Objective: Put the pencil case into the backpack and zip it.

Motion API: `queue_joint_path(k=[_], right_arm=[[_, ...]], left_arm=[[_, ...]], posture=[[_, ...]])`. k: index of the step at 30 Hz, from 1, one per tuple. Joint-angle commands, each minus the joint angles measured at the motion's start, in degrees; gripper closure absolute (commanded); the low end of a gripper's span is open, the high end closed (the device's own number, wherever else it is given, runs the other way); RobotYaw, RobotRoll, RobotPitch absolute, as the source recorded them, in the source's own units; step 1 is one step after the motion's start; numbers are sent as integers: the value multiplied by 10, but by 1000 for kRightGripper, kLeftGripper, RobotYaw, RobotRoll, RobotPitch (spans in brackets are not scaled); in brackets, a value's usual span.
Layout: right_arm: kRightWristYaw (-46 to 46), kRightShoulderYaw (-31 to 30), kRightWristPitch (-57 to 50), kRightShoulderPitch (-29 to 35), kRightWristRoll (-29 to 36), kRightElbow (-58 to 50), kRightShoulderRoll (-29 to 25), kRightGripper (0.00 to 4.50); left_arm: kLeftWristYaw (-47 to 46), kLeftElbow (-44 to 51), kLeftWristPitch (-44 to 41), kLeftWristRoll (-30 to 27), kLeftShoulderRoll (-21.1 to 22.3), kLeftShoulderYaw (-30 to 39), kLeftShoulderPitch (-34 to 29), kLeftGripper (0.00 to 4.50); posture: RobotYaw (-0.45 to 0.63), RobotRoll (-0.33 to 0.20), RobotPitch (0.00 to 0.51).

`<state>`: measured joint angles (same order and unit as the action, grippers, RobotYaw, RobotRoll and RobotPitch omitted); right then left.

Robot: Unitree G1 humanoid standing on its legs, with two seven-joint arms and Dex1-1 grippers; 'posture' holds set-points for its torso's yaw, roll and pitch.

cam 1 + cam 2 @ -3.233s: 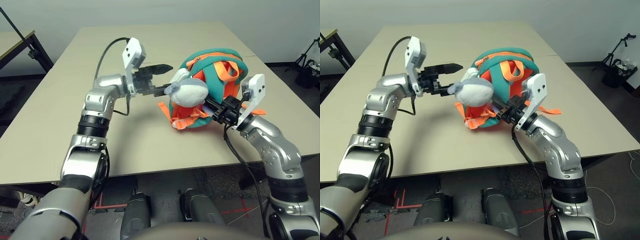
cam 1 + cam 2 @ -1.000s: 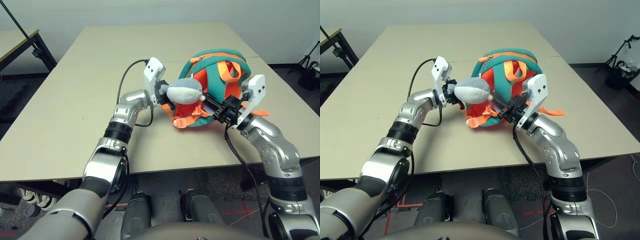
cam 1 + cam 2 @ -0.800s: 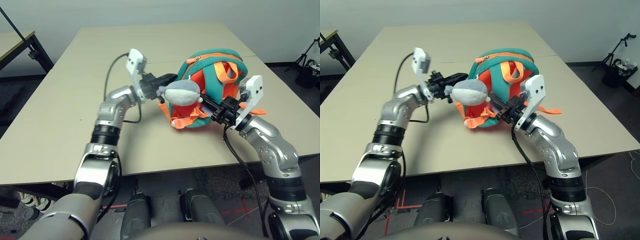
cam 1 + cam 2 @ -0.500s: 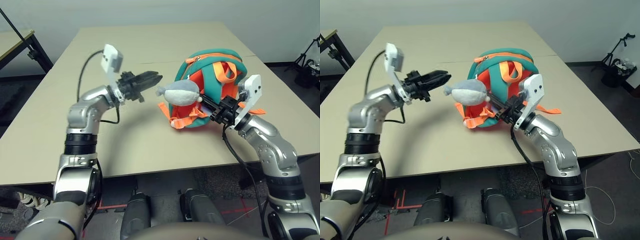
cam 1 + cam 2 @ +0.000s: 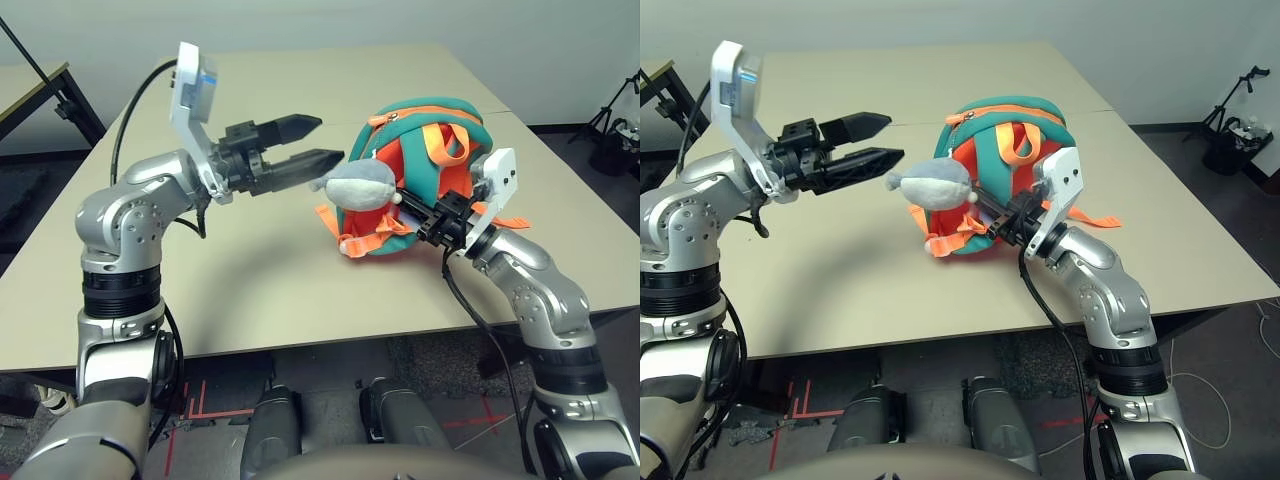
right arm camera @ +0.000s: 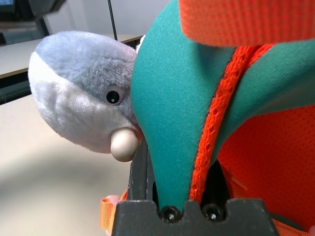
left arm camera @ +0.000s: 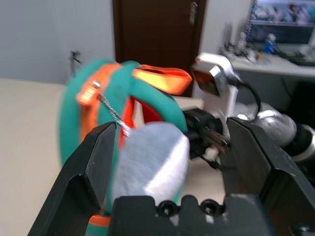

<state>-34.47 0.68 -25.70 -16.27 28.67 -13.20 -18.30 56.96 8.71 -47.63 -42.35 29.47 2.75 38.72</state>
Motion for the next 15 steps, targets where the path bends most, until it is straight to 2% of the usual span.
queue_joint_path(k=[1,12,15], right_arm=[[-14,-19,0,0,-1,3,6,4374],[-13,-17,1,0,-4,1,8,4374],[-9,-16,2,2,-5,-2,10,4374]], left_arm=[[18,-25,32,37,5,-40,-3,0],[28,-132,125,106,-40,-79,25,0],[24,-146,131,110,-63,-84,27,0]], posture=[[-139,0,4],[-161,0,0],[-164,0,0]])
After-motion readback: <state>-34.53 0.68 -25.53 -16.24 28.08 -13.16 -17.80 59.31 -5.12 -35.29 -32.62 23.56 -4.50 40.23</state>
